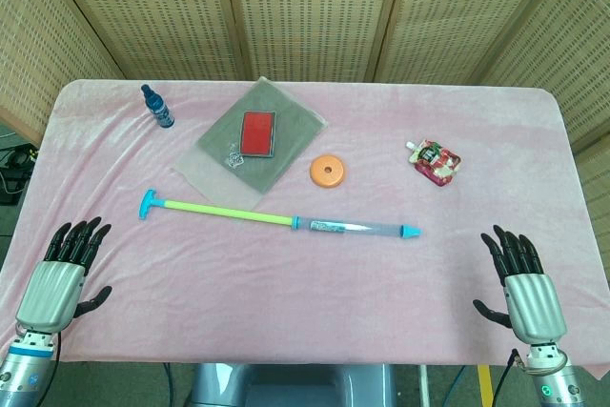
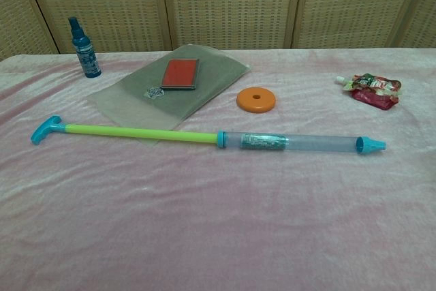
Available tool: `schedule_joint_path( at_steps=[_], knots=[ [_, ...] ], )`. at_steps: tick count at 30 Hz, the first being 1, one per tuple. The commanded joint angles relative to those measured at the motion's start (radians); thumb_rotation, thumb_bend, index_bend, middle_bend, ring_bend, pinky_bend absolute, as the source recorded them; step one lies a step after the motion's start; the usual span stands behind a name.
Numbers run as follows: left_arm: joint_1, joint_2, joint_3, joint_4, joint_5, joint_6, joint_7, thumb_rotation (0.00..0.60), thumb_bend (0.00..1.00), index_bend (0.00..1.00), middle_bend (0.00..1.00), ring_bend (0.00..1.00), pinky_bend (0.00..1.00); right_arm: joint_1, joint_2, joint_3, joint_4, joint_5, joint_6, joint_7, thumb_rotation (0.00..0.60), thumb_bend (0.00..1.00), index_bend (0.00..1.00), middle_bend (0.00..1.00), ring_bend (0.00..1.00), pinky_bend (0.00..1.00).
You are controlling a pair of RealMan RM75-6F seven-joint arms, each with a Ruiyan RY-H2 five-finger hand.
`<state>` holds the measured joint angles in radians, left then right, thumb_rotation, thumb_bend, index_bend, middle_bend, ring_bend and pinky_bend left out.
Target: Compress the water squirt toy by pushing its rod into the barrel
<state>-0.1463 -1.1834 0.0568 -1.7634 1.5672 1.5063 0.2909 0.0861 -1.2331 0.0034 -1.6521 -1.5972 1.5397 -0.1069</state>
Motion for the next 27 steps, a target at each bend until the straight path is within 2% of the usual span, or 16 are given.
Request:
schedule_joint_path(
  at_steps=[1, 16, 20, 22, 23, 25, 27],
  knots=[
    [0.001, -0.001, -0.001, 0.0, 0.003, -0.002, 0.001, 0.6, 0.22, 0.0, 0.0, 0.0, 0.0, -0.001, -0.002, 0.0, 0.001, -0.001, -0.002, -0.002, 0.6, 0.2, 0.0, 0.0, 0.0, 0.0],
    [0.0, -0.006, -0.025, -0.004, -0.016, -0.036, 0.011, 0.6, 0.22, 0.0, 0.0, 0.0, 0.0, -0.006, 0.009, 0.013, -0.008, 0.003, -0.004, 0.02, 0.6, 0.2, 0.0, 0.0, 0.0, 0.0],
    [-0.025, -0.004, -0.056, -0.021, -0.048, -0.069, 0.036, 0.6, 0.22, 0.0, 0.0, 0.0, 0.0, -0.007, 0.013, 0.016, -0.007, 0.005, -0.004, 0.029, 0.6, 0.21, 0.0, 0.0, 0.0, 0.0],
    [-0.046, -0.007, -0.088, -0.033, -0.075, -0.086, 0.062, 0.6, 0.23, 0.01, 0.01, 0.01, 0.04, -0.008, 0.014, 0.017, -0.007, 0.005, -0.004, 0.033, 0.6, 0.21, 0.0, 0.0, 0.0, 0.0],
    [-0.058, -0.012, -0.105, -0.035, -0.087, -0.092, 0.076, 0.6, 0.24, 0.03, 0.06, 0.07, 0.12, -0.008, 0.015, 0.017, -0.007, 0.005, -0.005, 0.034, 0.6, 0.21, 0.0, 0.0, 0.0, 0.0],
    [-0.085, -0.026, -0.138, -0.031, -0.111, -0.111, 0.1, 0.6, 0.24, 0.1, 0.23, 0.25, 0.29, -0.007, 0.015, 0.018, -0.006, 0.008, -0.008, 0.036, 0.6, 0.21, 0.0, 0.0, 0.0, 0.0],
    [-0.121, -0.04, -0.17, -0.026, -0.151, -0.151, 0.13, 0.6, 0.25, 0.21, 0.46, 0.45, 0.45, -0.007, 0.016, 0.02, -0.007, 0.011, -0.011, 0.038, 0.6, 0.21, 0.0, 0.0, 0.0, 0.0]
  ],
)
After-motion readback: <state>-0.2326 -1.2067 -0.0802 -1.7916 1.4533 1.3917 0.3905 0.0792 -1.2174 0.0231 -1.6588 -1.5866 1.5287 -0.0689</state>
